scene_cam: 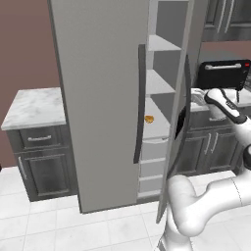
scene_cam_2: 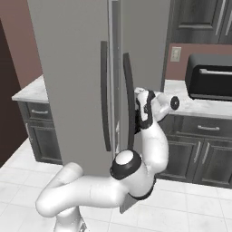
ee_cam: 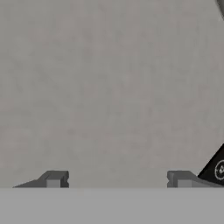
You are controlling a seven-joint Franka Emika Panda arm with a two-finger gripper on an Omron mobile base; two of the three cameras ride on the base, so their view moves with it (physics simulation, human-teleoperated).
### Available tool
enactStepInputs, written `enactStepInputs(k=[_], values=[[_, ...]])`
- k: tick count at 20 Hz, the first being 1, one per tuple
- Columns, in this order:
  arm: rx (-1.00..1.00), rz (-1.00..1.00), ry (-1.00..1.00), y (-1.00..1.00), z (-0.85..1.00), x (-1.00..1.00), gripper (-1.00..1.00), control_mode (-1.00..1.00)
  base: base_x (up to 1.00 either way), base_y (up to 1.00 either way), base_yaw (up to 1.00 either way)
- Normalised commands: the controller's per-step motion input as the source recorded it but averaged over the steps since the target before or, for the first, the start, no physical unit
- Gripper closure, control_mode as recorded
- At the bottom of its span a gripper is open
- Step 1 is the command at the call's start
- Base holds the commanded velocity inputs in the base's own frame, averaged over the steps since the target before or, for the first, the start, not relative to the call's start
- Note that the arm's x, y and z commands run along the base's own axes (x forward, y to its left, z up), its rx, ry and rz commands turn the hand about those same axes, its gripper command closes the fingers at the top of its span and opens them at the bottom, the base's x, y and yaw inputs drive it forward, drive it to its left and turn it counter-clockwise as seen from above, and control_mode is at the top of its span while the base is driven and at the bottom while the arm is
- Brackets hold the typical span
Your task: Pick up the frozen fish from the freezer, place it on any shelf in the fridge, and close the fridge and freezer doors when done.
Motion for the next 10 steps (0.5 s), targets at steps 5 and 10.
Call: enactStepInputs(k=[5, 10], values=[[0.07, 0.0, -0.11, 1.0, 0.0, 0.66, -1.0, -1.0, 0.0, 0.0, 0.0], [0.04, -0.06, -0.03, 0.86, 0.0, 0.83, -1.0, -1.0, 0.0, 0.0, 0.0]])
